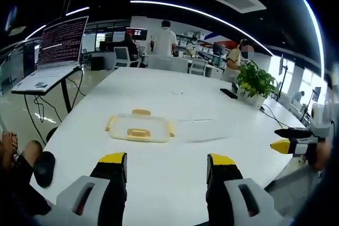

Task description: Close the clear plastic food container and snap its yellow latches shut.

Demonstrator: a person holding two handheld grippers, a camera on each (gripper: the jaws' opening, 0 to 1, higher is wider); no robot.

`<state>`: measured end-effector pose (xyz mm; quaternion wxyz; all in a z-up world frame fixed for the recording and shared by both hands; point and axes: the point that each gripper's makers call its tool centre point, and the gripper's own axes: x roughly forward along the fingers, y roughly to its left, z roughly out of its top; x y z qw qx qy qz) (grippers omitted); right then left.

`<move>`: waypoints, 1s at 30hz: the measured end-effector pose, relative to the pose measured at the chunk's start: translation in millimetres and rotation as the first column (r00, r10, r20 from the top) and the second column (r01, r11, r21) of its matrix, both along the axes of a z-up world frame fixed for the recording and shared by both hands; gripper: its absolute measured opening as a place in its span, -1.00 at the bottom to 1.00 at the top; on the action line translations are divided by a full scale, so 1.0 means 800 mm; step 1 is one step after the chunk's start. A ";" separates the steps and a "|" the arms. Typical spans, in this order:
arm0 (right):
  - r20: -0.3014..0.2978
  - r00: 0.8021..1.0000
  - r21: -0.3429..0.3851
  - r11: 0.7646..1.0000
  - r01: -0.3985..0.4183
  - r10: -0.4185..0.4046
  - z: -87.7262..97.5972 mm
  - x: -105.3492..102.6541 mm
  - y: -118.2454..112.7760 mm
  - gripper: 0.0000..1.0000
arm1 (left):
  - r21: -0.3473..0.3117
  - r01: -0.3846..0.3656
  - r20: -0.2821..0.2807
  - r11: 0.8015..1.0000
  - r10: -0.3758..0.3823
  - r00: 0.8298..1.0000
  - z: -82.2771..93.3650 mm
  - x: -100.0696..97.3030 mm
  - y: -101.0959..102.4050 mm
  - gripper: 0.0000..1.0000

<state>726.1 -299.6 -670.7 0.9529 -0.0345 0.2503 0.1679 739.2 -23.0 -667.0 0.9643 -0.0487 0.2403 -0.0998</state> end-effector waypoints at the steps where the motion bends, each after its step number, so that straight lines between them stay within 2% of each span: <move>1: -0.001 1.000 0.000 1.000 -0.001 0.001 0.000 0.000 0.000 0.21 | 0.002 0.001 0.001 1.000 -0.001 1.000 0.000 0.000 0.000 0.11; 30: -0.012 1.000 -0.004 1.000 -0.014 0.014 -0.002 -0.001 0.003 0.20 | 0.009 -0.002 -0.013 1.000 0.002 1.000 -0.003 0.000 0.001 0.10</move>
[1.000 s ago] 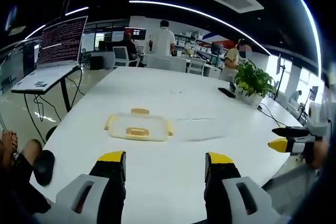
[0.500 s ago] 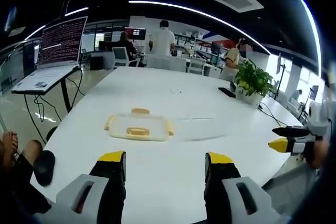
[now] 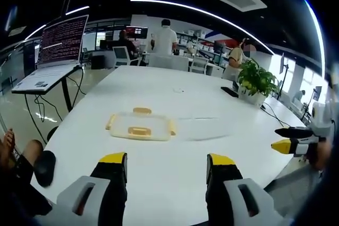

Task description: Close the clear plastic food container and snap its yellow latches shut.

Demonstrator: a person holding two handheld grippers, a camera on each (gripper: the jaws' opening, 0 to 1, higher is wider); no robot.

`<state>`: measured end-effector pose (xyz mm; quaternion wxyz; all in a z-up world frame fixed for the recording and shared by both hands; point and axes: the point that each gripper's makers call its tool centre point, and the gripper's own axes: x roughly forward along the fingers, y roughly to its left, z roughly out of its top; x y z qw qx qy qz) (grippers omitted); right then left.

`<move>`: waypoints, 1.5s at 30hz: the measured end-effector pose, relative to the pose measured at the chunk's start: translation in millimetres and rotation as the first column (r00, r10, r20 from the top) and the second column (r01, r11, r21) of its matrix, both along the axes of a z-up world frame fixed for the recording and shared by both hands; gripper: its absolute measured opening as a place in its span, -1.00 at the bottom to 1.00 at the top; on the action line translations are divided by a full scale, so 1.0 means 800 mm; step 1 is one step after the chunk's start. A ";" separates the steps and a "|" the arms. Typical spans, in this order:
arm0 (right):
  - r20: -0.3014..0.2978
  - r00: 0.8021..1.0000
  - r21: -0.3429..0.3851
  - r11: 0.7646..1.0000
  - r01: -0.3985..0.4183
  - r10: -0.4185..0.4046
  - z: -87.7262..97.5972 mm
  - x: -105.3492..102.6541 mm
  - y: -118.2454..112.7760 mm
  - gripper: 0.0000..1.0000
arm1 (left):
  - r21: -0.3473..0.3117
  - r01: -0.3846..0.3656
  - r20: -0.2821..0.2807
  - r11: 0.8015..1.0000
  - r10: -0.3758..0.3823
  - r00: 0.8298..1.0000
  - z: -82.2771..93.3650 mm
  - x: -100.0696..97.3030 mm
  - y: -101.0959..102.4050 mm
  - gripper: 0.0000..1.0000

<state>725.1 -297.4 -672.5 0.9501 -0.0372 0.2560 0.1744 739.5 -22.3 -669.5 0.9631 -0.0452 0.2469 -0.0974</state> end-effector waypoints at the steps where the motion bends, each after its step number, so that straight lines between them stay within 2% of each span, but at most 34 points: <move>1: 0.000 1.000 0.000 1.000 0.000 0.000 0.000 0.000 0.000 0.20 | 0.001 0.001 0.000 1.000 -0.001 1.000 0.000 0.000 0.000 0.10; 15: -0.005 1.000 -0.004 1.000 -0.002 0.002 -0.001 0.000 0.000 0.20 | 0.002 0.004 -0.006 1.000 -0.004 1.000 -0.002 0.000 0.000 0.10; 21: -0.035 0.999 0.016 1.000 0.001 -0.001 -0.007 0.000 0.001 0.21 | 0.010 0.012 -0.010 1.000 -0.012 1.000 -0.003 0.000 -0.002 0.10; 26: -0.035 0.999 -0.004 0.999 -0.036 0.036 -0.008 -0.002 0.011 0.24 | 0.031 0.030 -0.032 0.999 -0.029 0.999 -0.007 -0.001 -0.006 0.10; 31: -0.047 0.998 -0.009 0.999 -0.040 0.040 -0.009 0.000 0.010 0.24 | 0.033 0.044 -0.049 0.998 -0.042 0.998 -0.010 0.000 -0.008 0.10; 37: -0.047 0.998 -0.015 0.999 -0.037 0.036 -0.004 0.012 0.006 0.23 | 0.033 0.045 -0.075 0.998 -0.042 0.996 -0.015 0.002 -0.007 0.10; 45: -0.054 0.996 -0.044 0.996 -0.079 0.077 -0.004 0.026 0.012 0.21 | 0.040 0.060 -0.116 0.997 -0.055 0.992 -0.026 0.005 -0.005 0.10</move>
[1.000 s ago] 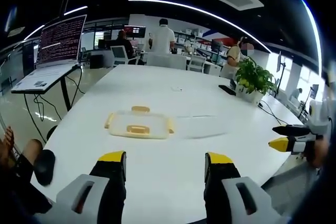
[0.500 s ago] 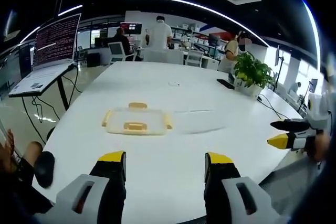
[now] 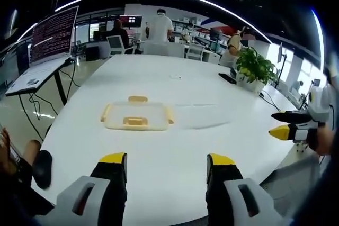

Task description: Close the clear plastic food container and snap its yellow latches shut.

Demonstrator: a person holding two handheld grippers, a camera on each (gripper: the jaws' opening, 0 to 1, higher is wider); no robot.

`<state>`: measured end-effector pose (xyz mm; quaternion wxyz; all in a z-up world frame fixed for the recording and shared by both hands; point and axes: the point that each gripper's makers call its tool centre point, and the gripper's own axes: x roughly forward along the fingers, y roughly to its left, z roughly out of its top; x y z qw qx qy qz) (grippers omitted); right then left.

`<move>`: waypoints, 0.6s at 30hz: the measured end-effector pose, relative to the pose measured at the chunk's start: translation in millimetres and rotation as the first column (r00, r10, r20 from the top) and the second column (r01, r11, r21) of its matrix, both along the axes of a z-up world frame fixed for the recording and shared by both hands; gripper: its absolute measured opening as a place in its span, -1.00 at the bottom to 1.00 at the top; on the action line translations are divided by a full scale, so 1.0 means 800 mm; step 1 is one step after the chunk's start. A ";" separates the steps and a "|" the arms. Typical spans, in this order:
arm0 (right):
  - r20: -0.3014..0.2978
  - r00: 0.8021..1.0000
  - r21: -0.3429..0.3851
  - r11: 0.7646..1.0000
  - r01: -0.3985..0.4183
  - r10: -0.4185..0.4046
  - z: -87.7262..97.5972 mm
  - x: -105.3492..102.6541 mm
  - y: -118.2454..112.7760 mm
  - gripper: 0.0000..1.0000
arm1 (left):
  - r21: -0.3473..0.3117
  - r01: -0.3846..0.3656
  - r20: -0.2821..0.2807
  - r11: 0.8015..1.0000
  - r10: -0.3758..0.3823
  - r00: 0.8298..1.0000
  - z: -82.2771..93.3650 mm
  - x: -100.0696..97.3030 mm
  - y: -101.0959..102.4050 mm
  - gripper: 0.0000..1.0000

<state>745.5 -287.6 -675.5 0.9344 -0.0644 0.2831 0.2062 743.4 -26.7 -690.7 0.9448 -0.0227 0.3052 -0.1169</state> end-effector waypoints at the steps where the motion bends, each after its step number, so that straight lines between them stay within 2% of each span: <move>1: -0.002 1.000 -0.003 1.000 -0.007 0.007 -0.001 0.001 0.002 0.21 | 0.004 0.006 -0.002 1.000 -0.006 1.000 -0.001 0.001 0.000 0.11; 7: -0.007 0.999 -0.017 0.999 -0.045 0.045 -0.002 0.006 0.010 0.20 | 0.043 0.046 -0.010 0.998 -0.046 0.999 -0.004 0.007 0.006 0.12; 12: -0.013 0.997 -0.018 0.997 -0.073 0.072 0.000 0.012 0.018 0.19 | 0.083 0.073 0.006 0.994 -0.074 0.997 0.003 0.016 0.017 0.12; 15: -0.042 0.995 0.015 0.996 -0.091 0.092 -0.001 0.016 0.027 0.18 | 0.104 0.084 0.013 0.991 -0.085 0.996 0.007 0.024 0.027 0.11; 18: -0.039 0.991 -0.008 0.991 -0.132 0.132 -0.001 0.021 0.034 0.16 | 0.113 0.095 0.011 0.989 -0.097 0.995 0.008 0.030 0.034 0.11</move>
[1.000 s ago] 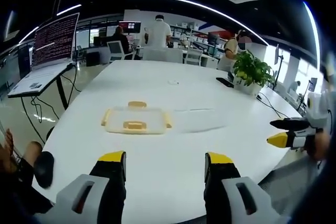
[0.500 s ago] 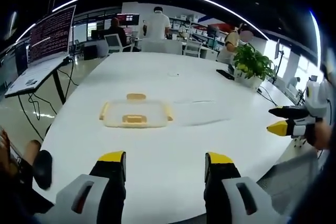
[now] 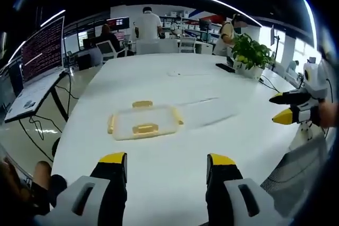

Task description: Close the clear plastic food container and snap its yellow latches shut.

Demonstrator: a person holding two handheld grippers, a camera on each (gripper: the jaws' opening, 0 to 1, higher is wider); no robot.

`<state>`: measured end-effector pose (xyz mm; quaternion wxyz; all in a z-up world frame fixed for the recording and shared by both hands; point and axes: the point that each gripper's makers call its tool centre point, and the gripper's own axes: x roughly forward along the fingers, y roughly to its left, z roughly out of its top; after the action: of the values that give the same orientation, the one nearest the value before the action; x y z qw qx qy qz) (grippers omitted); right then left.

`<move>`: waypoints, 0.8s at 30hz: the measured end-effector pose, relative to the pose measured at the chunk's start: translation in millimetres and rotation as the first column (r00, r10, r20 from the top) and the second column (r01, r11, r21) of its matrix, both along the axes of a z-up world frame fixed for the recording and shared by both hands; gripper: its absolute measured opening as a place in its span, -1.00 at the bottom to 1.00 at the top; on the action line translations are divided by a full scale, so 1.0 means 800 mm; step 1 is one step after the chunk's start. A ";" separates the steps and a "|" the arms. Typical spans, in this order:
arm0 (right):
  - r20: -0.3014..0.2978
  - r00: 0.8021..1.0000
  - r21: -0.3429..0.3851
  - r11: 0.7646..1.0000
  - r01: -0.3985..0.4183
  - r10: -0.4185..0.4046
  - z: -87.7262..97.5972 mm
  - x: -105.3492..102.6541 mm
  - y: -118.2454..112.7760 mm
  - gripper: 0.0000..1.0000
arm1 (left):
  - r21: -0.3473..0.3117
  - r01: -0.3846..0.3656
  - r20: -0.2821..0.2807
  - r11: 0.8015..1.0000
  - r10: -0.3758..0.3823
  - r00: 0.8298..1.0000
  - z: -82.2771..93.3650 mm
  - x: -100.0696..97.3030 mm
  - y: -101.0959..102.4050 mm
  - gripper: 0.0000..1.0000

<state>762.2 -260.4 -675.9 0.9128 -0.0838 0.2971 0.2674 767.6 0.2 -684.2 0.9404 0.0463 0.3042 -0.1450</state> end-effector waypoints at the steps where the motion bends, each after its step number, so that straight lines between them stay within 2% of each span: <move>1: -0.003 1.000 0.001 1.000 -0.011 0.011 0.000 0.001 0.003 0.16 | 0.010 0.008 0.000 1.000 -0.008 1.000 0.000 0.003 0.003 0.11; 9: 0.003 0.994 -0.035 0.993 -0.109 0.109 0.003 0.018 0.021 0.10 | 0.059 0.058 -0.010 0.997 -0.058 0.998 0.000 0.021 0.024 0.09; 16: -0.002 0.986 -0.048 0.985 -0.167 0.167 0.002 0.031 0.035 0.08 | 0.085 0.086 -0.016 0.993 -0.085 0.996 -0.001 0.034 0.030 0.07; 20: -0.005 0.976 -0.060 0.974 -0.216 0.217 0.002 0.038 0.046 0.07 | 0.099 0.112 -0.017 0.989 -0.111 0.994 -0.001 0.039 0.030 0.05; 24: -0.033 0.961 -0.062 0.959 -0.276 0.274 -0.002 0.042 0.058 0.05 | 0.107 0.135 -0.026 0.985 -0.133 0.991 -0.002 0.044 0.034 0.00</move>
<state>795.9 -213.7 -677.3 0.8600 -0.1512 0.3021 0.3825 803.2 27.5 -686.1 0.9217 0.1165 0.3166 -0.1916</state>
